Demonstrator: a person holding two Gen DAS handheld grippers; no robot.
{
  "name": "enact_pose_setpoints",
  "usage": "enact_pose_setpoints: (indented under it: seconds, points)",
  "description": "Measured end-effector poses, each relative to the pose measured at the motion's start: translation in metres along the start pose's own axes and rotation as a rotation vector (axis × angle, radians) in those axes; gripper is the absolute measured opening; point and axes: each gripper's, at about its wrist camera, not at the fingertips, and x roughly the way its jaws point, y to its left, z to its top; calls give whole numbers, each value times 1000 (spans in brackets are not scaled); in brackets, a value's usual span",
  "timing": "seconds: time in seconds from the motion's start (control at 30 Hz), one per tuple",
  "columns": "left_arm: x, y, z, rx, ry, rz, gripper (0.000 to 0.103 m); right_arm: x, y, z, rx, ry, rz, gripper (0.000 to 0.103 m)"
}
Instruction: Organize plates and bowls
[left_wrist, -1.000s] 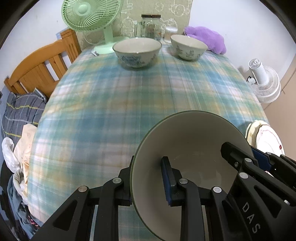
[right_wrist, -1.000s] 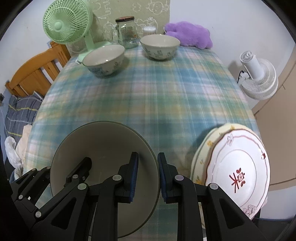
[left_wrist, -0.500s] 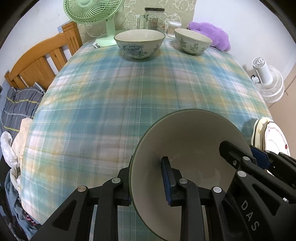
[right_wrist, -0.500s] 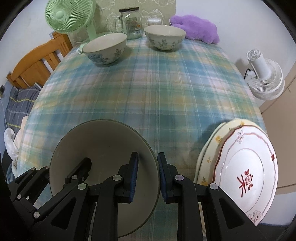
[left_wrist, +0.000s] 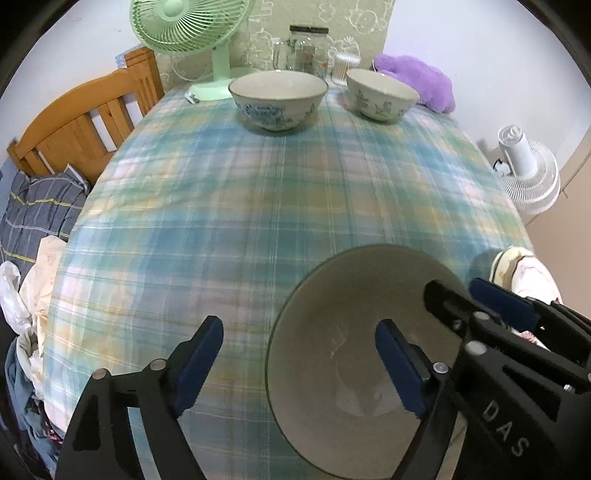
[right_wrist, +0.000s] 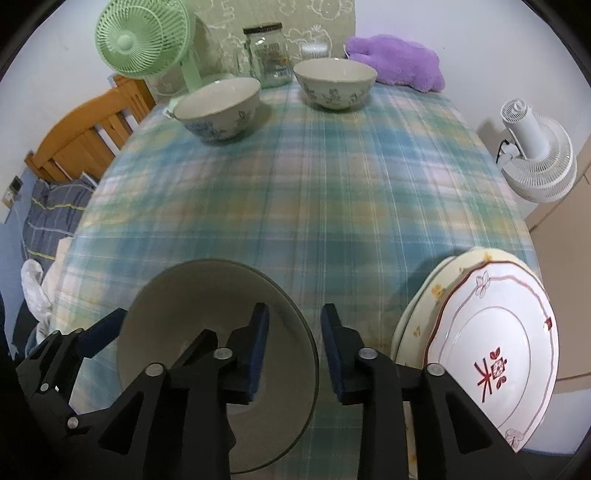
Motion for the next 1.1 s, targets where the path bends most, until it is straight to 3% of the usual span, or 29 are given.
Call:
enact_pose_setpoints:
  seconds: [0.03, 0.1, 0.13, 0.33, 0.53, 0.7, 1.1]
  points:
    - [-4, 0, 1, -5, -9, -11, 86, -3, 0, 1, -1, -7, -4, 59]
    - [-10, -1, 4, -9, -22, -14, 88, -11, 0, 4, 1, -38, 2, 74]
    - [-14, -3, 6, -8, -29, -9, 90, -15, 0, 4, 0, -50, 7, 77]
    - [-34, -11, 18, -17, -68, 2, 92, -38, -1, 18, -21, -117, 28, 78]
    - [-43, -14, 29, -31, -98, 16, 92, -44, 10, 34, -79, -104, -51, 81]
    - [-44, -6, 48, -33, -110, 15, 91, -46, 12, 48, -58, -146, 23, 81]
    - [-29, 23, 113, -27, -173, -5, 84, -27, 37, 112, -18, -185, 31, 81]
